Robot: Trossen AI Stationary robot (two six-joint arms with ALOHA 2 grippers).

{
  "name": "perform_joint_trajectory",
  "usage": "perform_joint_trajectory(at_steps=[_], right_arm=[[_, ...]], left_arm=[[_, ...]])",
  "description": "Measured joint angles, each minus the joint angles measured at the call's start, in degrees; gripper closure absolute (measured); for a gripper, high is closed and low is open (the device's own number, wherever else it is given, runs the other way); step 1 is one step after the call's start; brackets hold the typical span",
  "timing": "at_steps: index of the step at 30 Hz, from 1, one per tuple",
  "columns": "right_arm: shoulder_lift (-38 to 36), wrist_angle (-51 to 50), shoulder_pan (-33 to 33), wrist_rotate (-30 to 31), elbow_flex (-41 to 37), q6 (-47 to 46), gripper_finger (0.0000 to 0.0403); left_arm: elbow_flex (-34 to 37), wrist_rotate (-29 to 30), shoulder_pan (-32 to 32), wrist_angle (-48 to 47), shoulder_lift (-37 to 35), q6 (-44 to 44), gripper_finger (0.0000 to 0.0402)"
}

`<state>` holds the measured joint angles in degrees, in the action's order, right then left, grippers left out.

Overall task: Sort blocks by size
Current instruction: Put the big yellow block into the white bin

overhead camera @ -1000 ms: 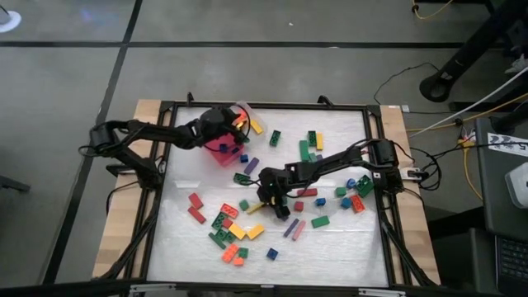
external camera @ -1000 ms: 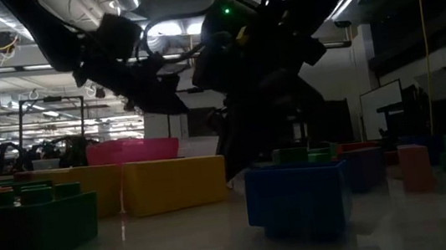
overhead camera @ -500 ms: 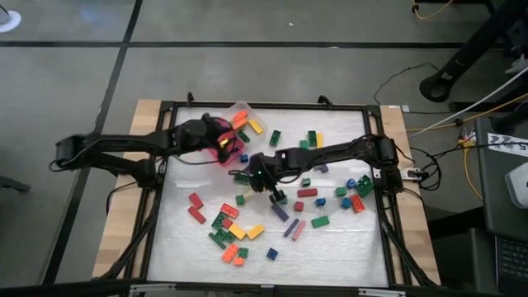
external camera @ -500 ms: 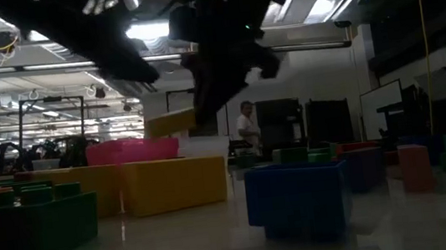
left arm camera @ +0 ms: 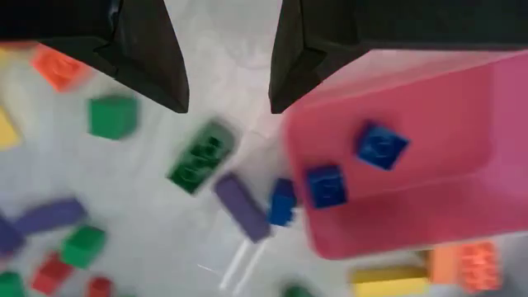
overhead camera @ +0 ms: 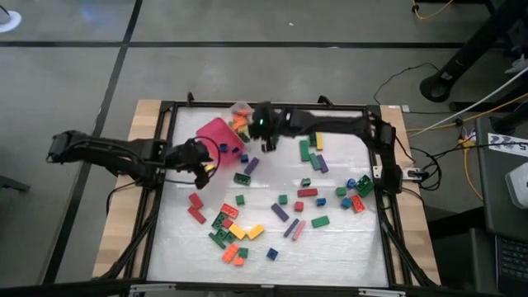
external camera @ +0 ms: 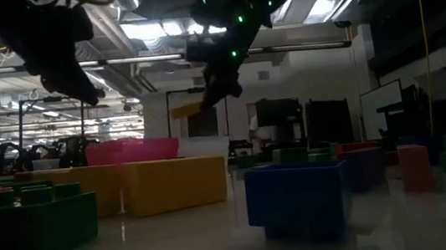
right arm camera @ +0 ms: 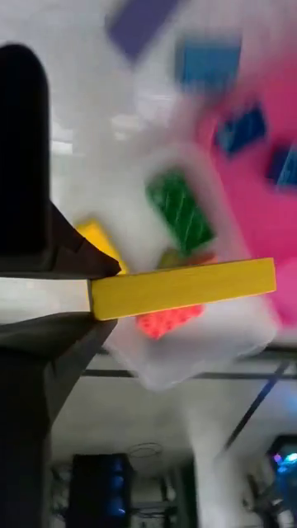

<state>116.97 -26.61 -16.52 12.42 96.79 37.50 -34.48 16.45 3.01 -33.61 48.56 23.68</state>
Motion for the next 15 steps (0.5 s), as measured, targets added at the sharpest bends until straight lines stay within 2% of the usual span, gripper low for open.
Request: perform_joint_trajectory(at_steps=[7, 15], right_arm=[[2.26, 2.44, -6.52, -13.03, -0.01, -3.34, 0.033], [4.29, 6.1, -8.33, -14.82, -0.02, -4.7, 0.0324]], left_arm=[[0.0, -1.16, 8.61, -0.14, 0.29, 1.78, 0.0245], [0.02, -3.48, 15.88, -0.68, 0.92, 21.05, 0.0245]])
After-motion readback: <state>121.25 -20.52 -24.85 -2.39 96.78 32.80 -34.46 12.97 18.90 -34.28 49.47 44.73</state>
